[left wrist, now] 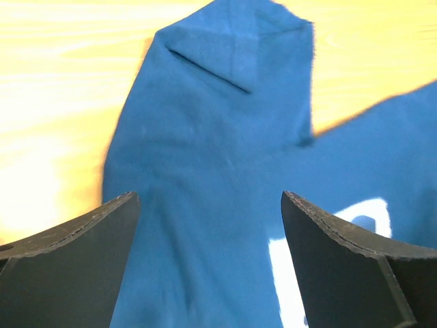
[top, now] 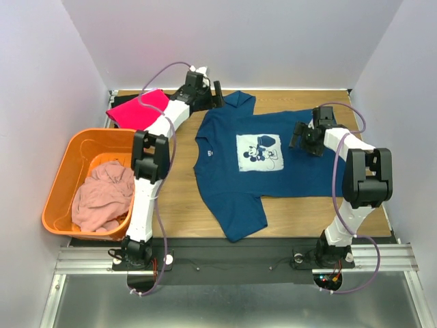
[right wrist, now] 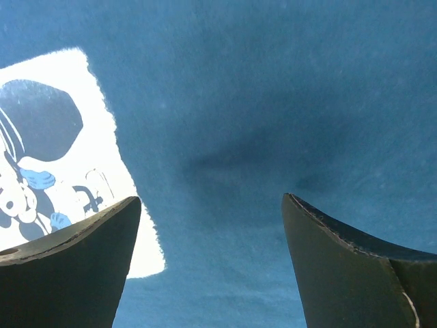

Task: Fold and stack the t-shirts
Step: Flatten the tshirt out

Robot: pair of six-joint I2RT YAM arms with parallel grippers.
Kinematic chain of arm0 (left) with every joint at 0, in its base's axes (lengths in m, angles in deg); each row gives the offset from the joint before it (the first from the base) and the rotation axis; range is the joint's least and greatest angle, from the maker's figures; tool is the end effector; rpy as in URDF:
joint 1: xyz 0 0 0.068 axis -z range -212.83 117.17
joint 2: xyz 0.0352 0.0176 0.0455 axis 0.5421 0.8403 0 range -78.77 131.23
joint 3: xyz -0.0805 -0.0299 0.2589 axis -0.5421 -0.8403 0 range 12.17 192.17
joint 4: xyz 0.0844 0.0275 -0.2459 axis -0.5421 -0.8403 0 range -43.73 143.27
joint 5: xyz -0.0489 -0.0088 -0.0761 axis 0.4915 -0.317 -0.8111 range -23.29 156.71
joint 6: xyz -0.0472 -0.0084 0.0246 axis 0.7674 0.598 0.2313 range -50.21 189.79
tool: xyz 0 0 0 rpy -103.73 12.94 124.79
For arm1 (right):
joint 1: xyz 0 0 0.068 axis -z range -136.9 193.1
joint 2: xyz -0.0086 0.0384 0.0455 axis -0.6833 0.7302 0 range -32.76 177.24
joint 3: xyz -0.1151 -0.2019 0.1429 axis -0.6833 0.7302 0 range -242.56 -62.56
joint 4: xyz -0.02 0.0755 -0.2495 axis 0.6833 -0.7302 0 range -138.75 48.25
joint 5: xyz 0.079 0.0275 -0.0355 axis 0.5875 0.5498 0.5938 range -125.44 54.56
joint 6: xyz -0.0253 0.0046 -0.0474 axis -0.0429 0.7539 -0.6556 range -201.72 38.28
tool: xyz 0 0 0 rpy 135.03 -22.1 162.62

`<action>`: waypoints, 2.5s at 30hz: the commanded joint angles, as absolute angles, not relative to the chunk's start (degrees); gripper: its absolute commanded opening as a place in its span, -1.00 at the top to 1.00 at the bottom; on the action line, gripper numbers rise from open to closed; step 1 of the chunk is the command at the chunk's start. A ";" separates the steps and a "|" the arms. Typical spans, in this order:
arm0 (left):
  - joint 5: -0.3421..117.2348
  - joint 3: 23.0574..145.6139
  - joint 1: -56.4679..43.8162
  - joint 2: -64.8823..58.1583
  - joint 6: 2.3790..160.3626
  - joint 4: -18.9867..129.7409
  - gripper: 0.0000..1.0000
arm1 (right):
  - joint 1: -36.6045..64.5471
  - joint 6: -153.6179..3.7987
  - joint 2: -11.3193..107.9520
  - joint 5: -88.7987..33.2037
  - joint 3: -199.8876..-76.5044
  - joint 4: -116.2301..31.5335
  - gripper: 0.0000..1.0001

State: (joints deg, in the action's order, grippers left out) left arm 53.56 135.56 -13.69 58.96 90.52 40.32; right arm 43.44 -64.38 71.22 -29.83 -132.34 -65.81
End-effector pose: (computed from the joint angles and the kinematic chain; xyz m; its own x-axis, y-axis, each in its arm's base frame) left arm 0.5303 -0.1925 0.2388 -0.5857 -0.1616 -0.7942 0.3239 0.8516 -0.4121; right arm 0.3777 0.0013 0.1885 -0.8254 0.3016 -0.4773 0.2101 0.9487 0.2362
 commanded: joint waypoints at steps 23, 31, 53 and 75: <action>56.60 106.21 -7.95 48.41 92.73 36.22 -0.92 | 37.56 -66.96 80.70 -40.10 -137.35 -66.89 -0.78; 56.42 114.79 -11.99 53.75 89.66 34.56 -0.92 | 37.21 -66.34 84.73 -39.92 -142.97 -69.87 -0.78; 64.05 109.66 -8.67 34.81 85.17 37.35 -0.92 | 35.72 -66.96 70.43 -35.70 -145.98 -74.10 -0.80; 77.77 53.30 23.83 -8.19 124.71 39.65 -0.83 | 47.67 -61.43 39.31 -32.72 -116.44 -74.27 -0.90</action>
State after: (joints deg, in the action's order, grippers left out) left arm 73.69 54.65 18.16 -4.53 115.02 38.47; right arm 47.02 -62.09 42.54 -34.95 -116.78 -75.42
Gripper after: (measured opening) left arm 0.919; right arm 0.951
